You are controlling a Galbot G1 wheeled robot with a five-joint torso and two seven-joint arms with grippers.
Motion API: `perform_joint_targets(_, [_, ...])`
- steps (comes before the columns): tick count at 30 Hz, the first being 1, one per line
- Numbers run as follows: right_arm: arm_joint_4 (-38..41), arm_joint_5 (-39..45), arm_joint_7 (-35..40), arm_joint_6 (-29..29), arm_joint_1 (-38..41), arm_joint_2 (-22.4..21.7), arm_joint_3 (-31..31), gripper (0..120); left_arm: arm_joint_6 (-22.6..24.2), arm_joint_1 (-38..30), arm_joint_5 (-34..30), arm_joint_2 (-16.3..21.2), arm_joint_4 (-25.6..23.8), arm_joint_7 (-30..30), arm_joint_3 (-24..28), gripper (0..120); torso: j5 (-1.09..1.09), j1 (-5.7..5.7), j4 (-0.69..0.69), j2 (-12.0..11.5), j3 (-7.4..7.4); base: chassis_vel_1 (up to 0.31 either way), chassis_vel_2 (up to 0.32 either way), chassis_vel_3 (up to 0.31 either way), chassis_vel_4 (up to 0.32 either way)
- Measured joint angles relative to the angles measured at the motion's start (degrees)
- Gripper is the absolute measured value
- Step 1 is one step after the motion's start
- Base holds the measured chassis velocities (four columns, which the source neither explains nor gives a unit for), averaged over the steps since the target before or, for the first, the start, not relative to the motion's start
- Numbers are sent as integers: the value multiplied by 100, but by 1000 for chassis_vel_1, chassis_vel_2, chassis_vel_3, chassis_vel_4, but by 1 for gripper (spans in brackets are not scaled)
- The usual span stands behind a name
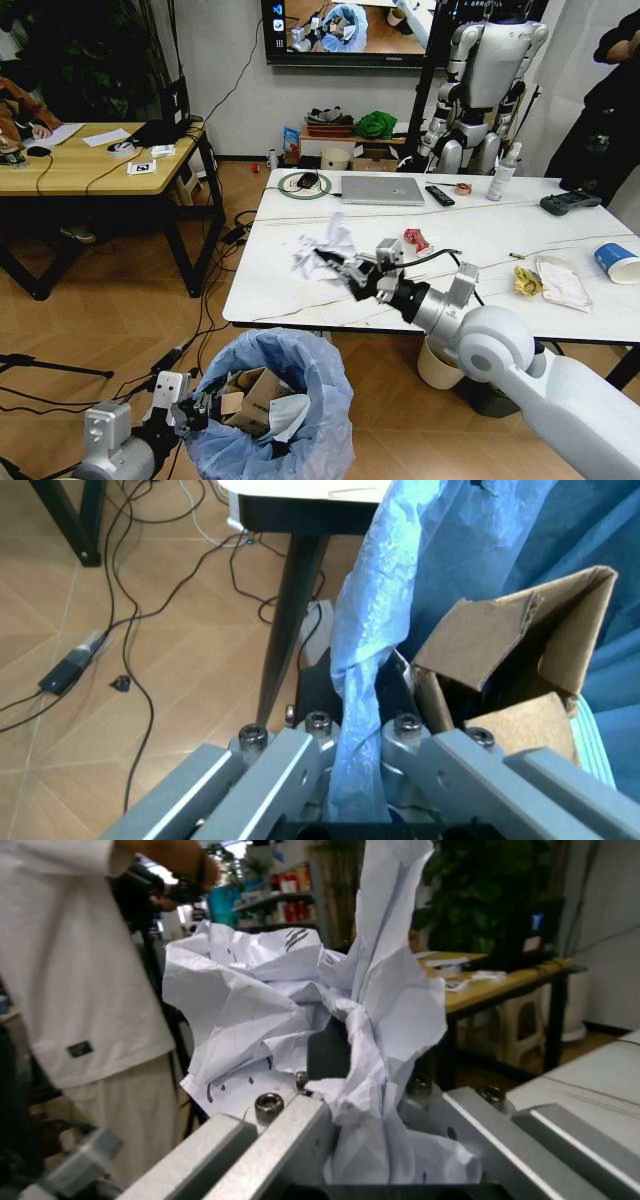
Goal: Pick up the trash bin and place the trash from the table into it.
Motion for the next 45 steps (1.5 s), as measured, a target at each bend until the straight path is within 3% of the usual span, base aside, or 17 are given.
perform_joint_targets(9, [272, 98, -425, 317, 582, -273, -957, 0, 0, 2, 13, 15, 0, 0, -4, 0, 0, 1, 0, 0, 0, 0, 0, 0, 0])
perform_joint_targets(18, [-100, 83, -1148, 557, 945, -264, -1658, 0, 3, -39, -12, 29, 0, 0, -24, 0, 0, 1, 0, 0, 1, 0, 0, 0, 0])
perform_joint_targets(39, [-905, -1096, -2390, 565, 818, -453, -1771, 0, 29, -103, -115, 98, 0, -39, -89, 0, 0, 1, 0, 0, 1, 0, 0, 0, 0])
perform_joint_targets(42, [-949, -1232, -2413, 547, 802, -456, -1779, 5, 37, -118, -139, 104, 0, -50, -89, 0, 0, 1, 0, 0, 1, 0, 0, 0, 0])
perform_joint_targets(45, [-1009, -1391, -2414, 504, 801, -456, -1792, 18, 43, -123, -158, 111, 0, -59, -89, 0, 0, 1, 0, 0, 1, 0, 0, 0, 0])
